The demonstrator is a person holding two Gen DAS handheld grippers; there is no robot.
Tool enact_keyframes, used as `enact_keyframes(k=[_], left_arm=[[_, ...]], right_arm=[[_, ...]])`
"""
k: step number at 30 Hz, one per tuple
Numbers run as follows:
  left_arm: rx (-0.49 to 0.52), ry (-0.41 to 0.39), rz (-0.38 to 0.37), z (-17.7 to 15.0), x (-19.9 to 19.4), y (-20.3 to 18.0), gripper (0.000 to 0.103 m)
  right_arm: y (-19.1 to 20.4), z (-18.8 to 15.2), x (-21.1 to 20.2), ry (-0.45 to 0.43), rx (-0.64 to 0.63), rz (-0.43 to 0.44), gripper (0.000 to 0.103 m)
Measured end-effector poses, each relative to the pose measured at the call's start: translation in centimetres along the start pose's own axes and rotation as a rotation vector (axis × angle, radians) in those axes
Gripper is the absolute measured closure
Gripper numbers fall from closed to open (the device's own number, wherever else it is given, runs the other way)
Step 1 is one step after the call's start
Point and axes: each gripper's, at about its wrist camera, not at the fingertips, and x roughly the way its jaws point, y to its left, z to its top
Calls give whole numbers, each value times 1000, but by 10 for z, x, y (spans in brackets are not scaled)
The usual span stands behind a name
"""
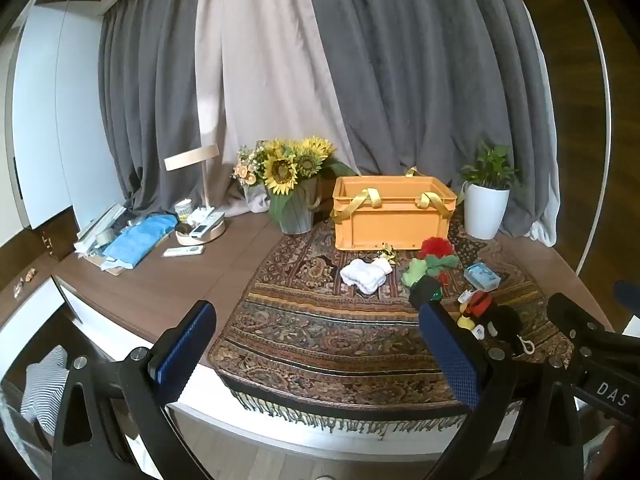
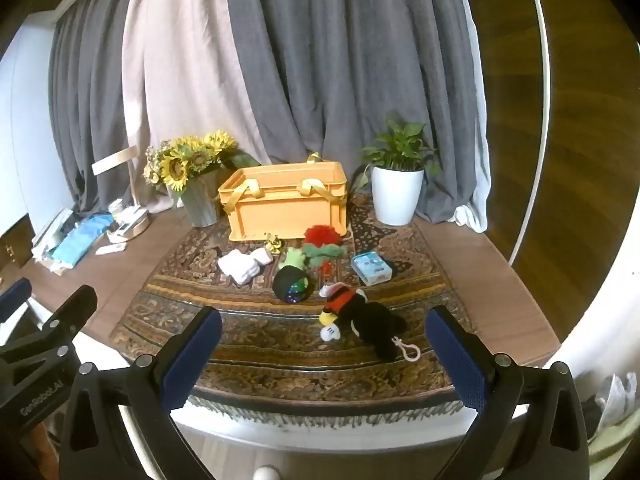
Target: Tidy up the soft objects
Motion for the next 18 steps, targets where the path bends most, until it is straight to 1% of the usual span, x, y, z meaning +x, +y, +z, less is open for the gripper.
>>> enact_keyframes(k=[9, 13, 16, 18], left_arm=[[7, -10, 16, 0, 1, -1, 0], [6, -21, 7, 1, -2, 5, 0], [0, -23, 10, 1, 6, 7, 0], [4, -31, 16, 7, -1, 5, 0]], right_arm=[[1, -1, 1, -6, -1, -4, 1], [2, -2, -1, -7, 0, -3, 1], [3, -3, -1, -8, 0, -4, 1], [4, -3, -1, -8, 1, -6, 1]])
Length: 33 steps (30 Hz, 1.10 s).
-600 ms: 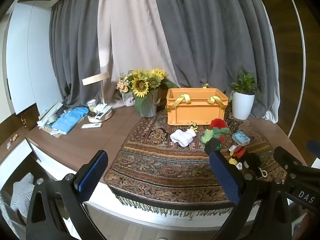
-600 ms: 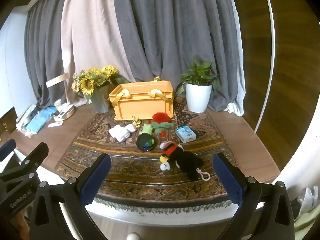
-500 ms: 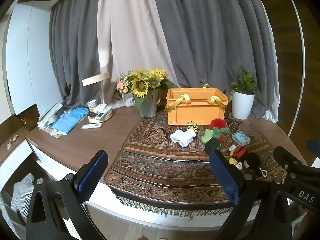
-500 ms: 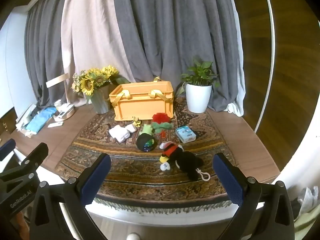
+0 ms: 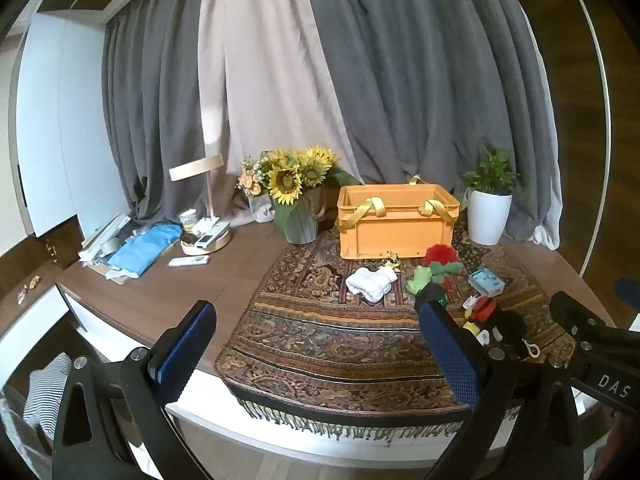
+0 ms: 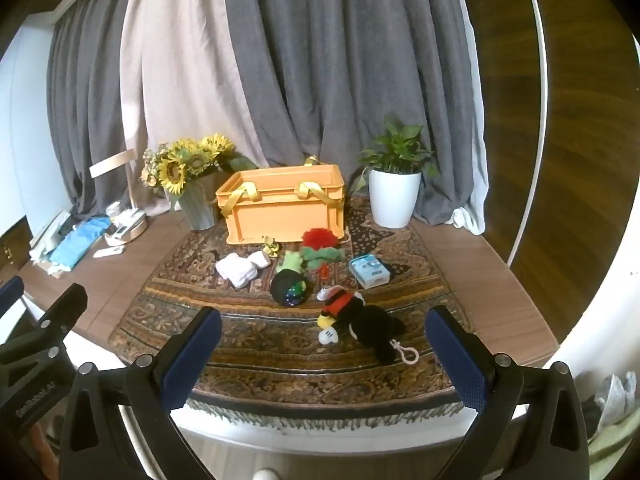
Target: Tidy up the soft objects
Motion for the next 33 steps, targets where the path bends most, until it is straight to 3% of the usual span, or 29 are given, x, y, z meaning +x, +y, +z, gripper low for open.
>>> enact_keyframes(k=[33], left_arm=[[9, 8, 3, -7, 5, -3, 0]], right_arm=[[2, 4, 12, 13, 2, 8, 1]])
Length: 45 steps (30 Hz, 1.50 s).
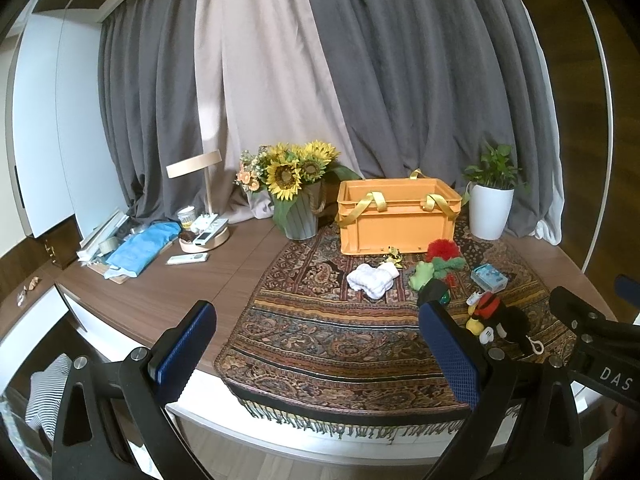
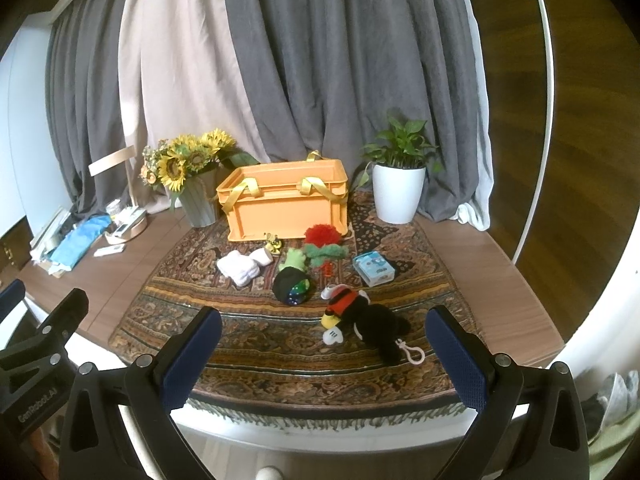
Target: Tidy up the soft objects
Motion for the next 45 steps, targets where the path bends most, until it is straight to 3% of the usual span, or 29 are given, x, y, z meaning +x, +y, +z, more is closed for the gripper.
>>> enact_keyframes(k=[35, 45], left_arm=[[17, 11, -19, 0, 4, -5, 0], [37, 39, -64, -1, 14, -15, 0]], right_arm=[[1, -3, 3, 3, -5, -3, 1], [-7, -7, 10, 18, 9, -18, 1]])
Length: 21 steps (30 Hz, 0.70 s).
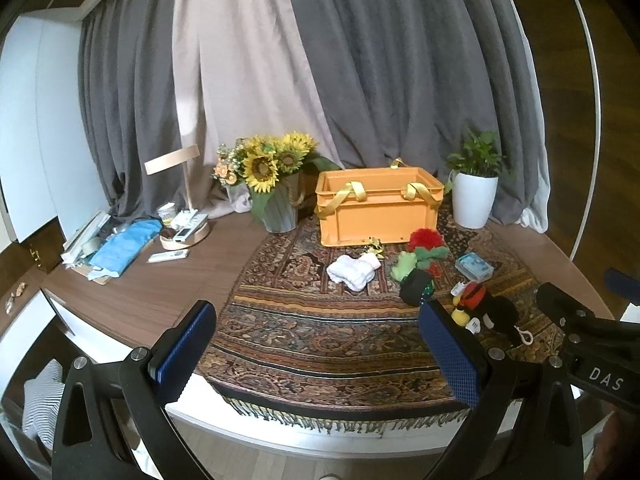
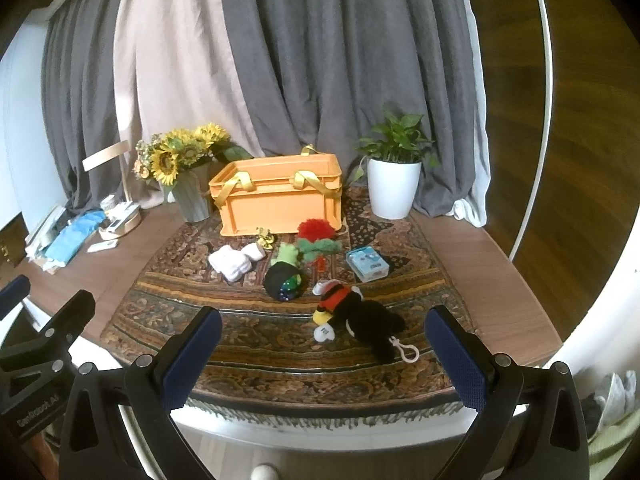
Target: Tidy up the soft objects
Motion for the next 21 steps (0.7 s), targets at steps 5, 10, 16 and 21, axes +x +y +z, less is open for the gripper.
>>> enact_keyframes(k=[5, 10, 16, 21], left_arm=[[10, 40, -27, 0, 19, -3, 0], [41, 66, -74, 3, 50, -9, 0], [107, 93, -153, 13, 100, -21, 0], [154, 125, -230, 18, 138, -31, 0]], right_arm=[[-3, 0, 16, 31, 21, -14, 1], [-2, 4, 40, 62, 29, -53, 1], [-4, 8, 73, 98, 49, -112, 1], [-6, 10, 105, 145, 75, -167, 1]])
